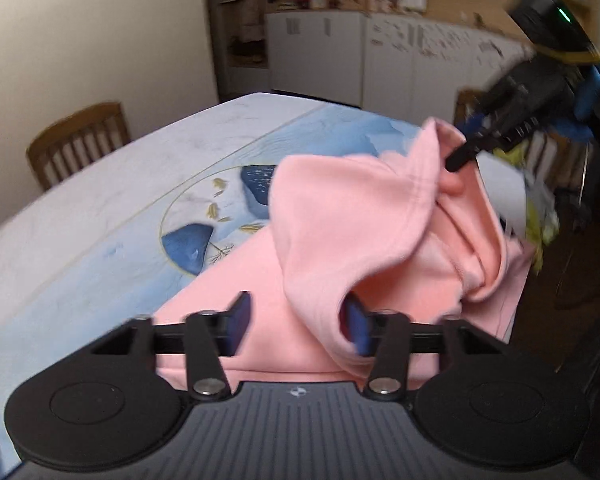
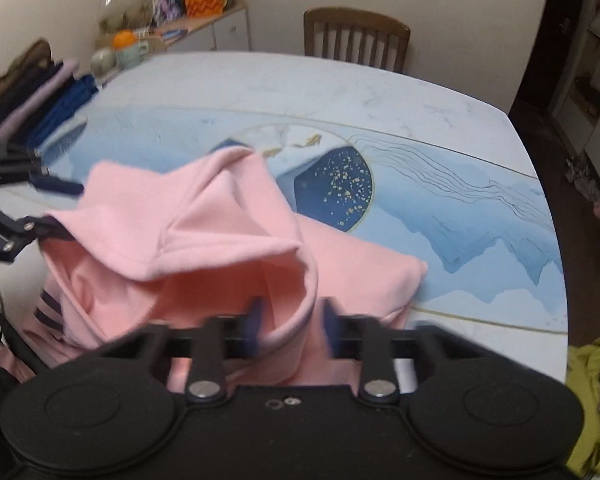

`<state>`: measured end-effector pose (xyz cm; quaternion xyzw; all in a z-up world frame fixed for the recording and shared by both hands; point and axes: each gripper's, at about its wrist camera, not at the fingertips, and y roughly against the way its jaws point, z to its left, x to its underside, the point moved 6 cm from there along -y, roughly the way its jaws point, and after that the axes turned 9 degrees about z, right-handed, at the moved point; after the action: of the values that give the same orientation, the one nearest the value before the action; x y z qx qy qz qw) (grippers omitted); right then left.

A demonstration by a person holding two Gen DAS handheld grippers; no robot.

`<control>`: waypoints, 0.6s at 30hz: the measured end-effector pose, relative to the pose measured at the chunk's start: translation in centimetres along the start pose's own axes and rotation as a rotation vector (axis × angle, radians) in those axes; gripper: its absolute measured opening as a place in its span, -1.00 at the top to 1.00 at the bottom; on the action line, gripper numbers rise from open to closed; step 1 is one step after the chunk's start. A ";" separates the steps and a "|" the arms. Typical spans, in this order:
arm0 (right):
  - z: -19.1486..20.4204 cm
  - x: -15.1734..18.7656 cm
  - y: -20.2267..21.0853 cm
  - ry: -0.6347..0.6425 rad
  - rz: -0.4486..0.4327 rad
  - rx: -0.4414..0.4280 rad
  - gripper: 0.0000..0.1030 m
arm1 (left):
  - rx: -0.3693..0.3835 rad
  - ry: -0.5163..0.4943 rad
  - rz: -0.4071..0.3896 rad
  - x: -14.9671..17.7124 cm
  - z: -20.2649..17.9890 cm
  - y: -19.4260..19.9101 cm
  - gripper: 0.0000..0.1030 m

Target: Fold clothes

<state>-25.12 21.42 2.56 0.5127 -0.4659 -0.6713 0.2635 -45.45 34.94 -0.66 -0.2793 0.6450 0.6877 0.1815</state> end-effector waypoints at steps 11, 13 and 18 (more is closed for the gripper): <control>0.7 5.5 -1.5 0.128 0.075 0.019 -1.00 | 0.051 0.085 0.066 3.4 1.2 -0.7 0.76; 1.0 6.2 -3.7 0.148 0.100 0.045 -1.00 | 0.037 0.073 0.088 3.9 1.1 -1.8 0.76; 0.7 6.5 -3.7 0.138 0.108 0.023 -1.00 | 0.032 0.027 0.107 4.4 0.5 -1.8 0.75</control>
<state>-27.47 17.88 -3.59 0.5348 -0.4813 -0.6139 0.3247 -47.85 35.17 -4.82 -0.2508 0.6723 0.6823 0.1400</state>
